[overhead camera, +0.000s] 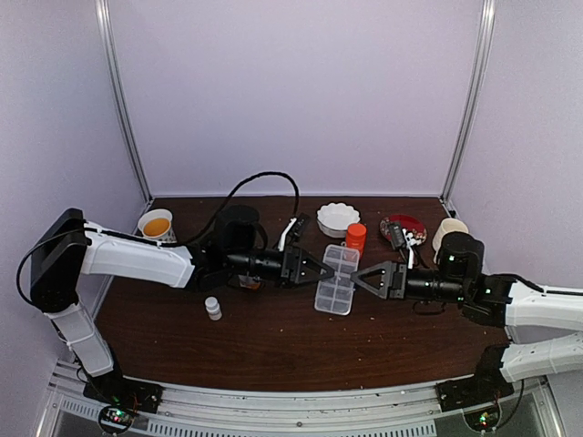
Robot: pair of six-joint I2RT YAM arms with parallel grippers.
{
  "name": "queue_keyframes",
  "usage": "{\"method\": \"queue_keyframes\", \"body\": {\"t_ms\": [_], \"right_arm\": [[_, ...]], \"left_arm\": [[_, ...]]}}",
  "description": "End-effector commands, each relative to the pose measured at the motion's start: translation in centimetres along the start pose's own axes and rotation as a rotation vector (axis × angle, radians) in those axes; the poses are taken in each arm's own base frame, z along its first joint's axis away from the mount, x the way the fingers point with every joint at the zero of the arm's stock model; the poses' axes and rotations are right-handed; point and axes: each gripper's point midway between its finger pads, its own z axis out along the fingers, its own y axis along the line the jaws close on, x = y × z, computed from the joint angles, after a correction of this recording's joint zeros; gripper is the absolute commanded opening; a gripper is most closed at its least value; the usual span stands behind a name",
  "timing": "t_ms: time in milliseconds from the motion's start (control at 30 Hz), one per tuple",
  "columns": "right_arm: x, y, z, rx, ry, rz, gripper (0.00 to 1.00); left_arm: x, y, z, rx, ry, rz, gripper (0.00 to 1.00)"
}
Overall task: Sort the pills into containers
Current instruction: Open the lid of the pill container.
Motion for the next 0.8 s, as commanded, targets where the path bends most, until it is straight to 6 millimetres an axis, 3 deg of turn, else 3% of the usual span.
{"method": "queue_keyframes", "body": {"t_ms": [0, 500, 767], "right_arm": [[0.14, 0.91, -0.48, -0.049, 0.002, -0.003, 0.45], [0.71, 0.35, -0.63, -0.038, 0.010, 0.011, 0.20], [1.01, 0.52, -1.43, -0.058, -0.006, 0.015, 0.21]], "left_arm": [[-1.17, -0.10, -0.10, -0.016, -0.029, 0.030, 0.05], [-1.16, 0.27, -0.11, -0.023, -0.031, 0.025, 0.05], [-1.37, 0.40, -0.27, -0.033, -0.034, 0.025, 0.05]]}}
